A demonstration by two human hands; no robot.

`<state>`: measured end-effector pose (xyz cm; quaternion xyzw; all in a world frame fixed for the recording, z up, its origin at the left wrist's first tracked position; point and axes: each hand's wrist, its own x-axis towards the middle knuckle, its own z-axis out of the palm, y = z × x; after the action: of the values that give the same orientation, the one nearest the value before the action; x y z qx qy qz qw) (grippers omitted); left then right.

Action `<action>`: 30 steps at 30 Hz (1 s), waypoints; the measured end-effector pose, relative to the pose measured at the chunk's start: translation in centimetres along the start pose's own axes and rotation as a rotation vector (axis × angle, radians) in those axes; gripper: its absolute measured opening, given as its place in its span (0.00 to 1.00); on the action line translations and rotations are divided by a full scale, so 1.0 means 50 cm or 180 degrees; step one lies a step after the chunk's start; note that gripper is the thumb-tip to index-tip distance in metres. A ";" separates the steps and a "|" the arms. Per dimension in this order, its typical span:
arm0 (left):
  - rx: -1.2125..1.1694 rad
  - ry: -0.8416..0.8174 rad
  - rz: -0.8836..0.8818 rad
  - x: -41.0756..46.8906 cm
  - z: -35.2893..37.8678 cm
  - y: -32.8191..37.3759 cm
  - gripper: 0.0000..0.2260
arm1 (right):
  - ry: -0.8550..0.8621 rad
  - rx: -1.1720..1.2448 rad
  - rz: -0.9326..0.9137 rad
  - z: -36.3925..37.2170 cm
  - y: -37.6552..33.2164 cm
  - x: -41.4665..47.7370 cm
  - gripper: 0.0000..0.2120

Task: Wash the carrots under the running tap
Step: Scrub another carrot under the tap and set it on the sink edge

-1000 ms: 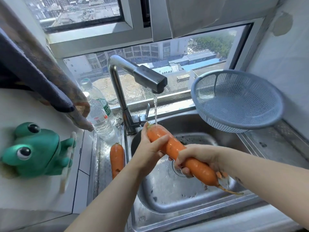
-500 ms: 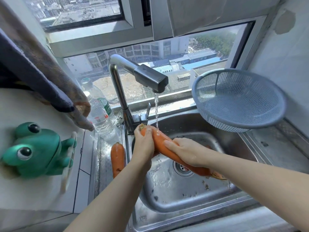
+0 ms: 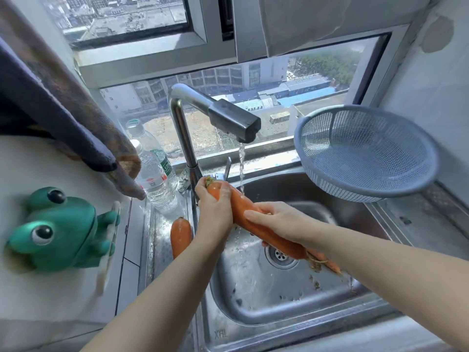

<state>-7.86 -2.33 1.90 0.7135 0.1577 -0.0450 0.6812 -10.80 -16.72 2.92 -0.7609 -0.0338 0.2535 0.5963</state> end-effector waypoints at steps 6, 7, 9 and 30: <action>-0.0162 0.0103 -0.0129 0.014 -0.008 0.014 0.20 | -0.0371 -0.0172 -0.0207 -0.019 -0.007 0.014 0.12; -0.0112 0.0169 -0.0125 0.012 -0.005 0.013 0.19 | -0.0123 -0.0503 -0.0303 -0.014 -0.006 0.021 0.12; 0.0015 0.0249 -0.0120 0.012 0.000 0.012 0.19 | 0.0356 -0.0784 -0.0466 -0.001 -0.002 0.031 0.10; -0.0122 0.0374 -0.0225 0.040 -0.004 0.011 0.19 | 0.0039 -0.0416 -0.0277 -0.016 -0.024 0.044 0.08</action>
<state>-5.82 -1.81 1.88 0.6957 0.2233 -0.0240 0.6823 -8.26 -16.30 3.42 -0.7975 -0.0796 0.2199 0.5561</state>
